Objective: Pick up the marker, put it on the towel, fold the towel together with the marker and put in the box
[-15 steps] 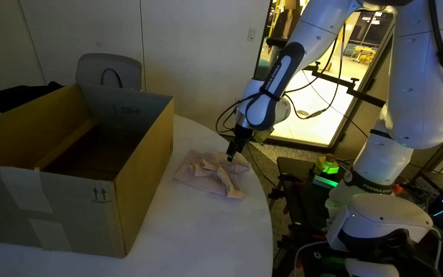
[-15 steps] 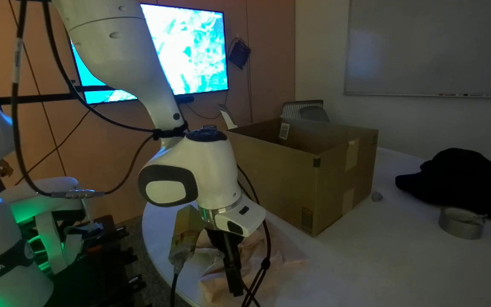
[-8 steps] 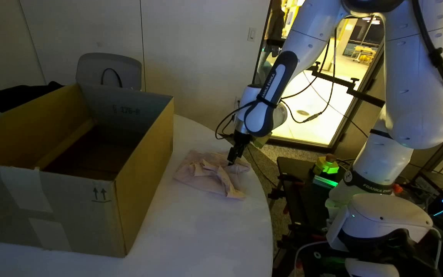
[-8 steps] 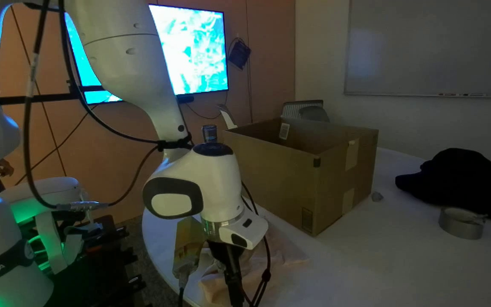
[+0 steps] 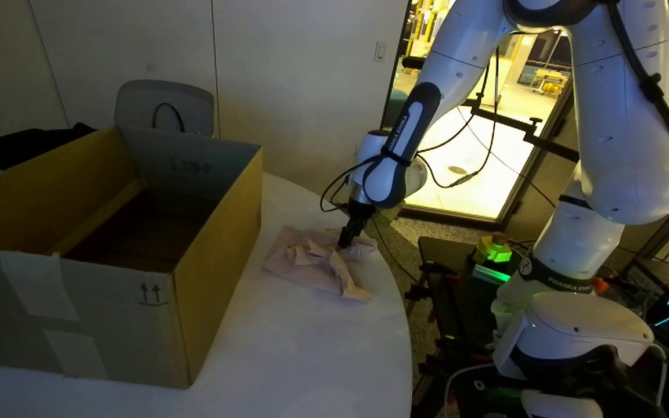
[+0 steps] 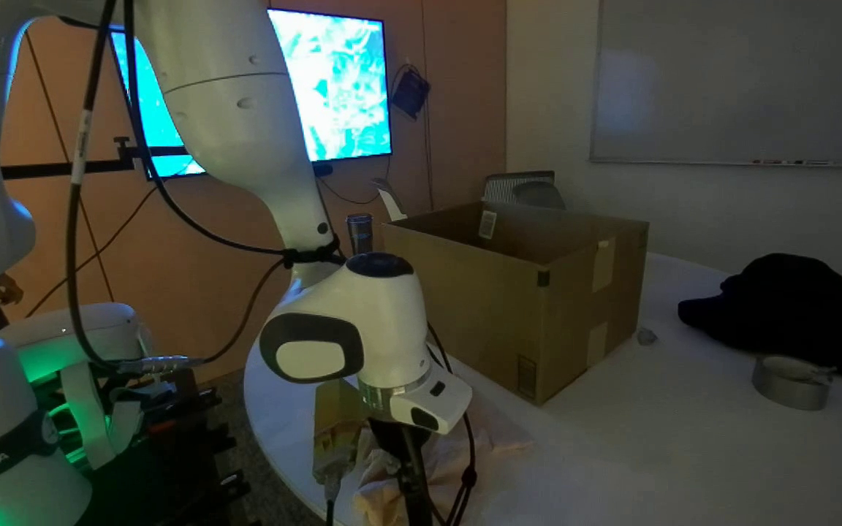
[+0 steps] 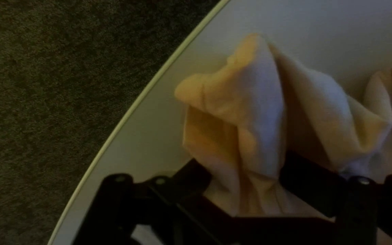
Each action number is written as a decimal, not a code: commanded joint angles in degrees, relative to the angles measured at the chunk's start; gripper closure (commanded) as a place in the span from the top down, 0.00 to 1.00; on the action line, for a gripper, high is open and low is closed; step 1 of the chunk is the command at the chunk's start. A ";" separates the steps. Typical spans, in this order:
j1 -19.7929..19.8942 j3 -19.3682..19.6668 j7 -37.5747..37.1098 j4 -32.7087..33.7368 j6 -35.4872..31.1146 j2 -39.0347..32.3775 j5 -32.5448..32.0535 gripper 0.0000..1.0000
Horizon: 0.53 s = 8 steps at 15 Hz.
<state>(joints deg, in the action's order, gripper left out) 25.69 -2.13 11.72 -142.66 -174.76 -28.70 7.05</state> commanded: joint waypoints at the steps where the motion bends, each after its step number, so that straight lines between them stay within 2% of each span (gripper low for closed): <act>1: 0.97 -1.29 0.57 1.08 -0.07 -0.81 -0.98 0.29; 4: 1.33 -2.66 0.96 -0.25 0.05 1.34 -0.85 0.07; 5: 1.27 -2.98 1.18 -0.98 0.23 2.40 -0.96 0.03; 6: 0.81 -2.92 1.19 -1.88 0.31 3.64 -1.13 0.00; 8: 2.04 -4.87 2.34 -4.26 0.00 6.39 -0.78 0.03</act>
<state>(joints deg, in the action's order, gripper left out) 25.75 -4.48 12.36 -143.00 -174.76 -27.46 6.95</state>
